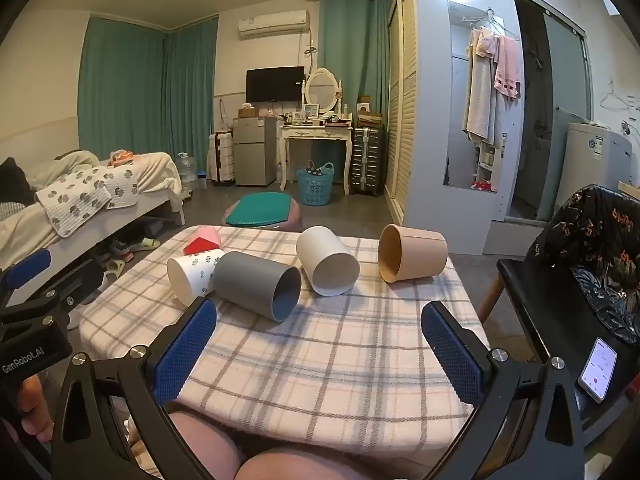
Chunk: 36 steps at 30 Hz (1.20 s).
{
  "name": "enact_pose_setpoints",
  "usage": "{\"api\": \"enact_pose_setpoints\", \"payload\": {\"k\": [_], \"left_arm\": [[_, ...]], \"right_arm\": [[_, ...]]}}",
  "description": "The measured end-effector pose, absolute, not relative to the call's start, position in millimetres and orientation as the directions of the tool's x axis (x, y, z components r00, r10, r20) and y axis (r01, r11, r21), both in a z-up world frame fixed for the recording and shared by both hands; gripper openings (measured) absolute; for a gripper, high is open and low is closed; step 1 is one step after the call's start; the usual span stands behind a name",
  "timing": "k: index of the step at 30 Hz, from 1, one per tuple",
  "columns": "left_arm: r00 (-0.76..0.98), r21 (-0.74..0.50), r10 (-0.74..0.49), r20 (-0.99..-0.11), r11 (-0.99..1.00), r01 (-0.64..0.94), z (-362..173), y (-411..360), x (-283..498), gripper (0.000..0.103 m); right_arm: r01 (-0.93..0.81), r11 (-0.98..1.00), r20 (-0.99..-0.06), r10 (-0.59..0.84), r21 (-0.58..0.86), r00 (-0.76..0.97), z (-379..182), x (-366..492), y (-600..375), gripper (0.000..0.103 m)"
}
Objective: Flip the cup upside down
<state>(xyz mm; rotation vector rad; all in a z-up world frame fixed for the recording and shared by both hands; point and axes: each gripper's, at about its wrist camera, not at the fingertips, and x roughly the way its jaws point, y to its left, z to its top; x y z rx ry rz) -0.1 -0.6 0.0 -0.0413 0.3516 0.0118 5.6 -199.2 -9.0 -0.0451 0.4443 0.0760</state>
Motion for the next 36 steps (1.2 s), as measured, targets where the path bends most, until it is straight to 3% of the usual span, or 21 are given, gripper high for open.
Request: {"api": "enact_pose_setpoints", "payload": {"k": [36], "left_arm": [[0.936, -0.048, 0.0, -0.351, 0.999, -0.018, 1.0, -1.8, -1.4, 0.103]], "right_arm": [[-0.096, 0.995, -0.446, 0.078, -0.016, 0.891, -14.8, 5.6, -192.6, 0.103]]}}
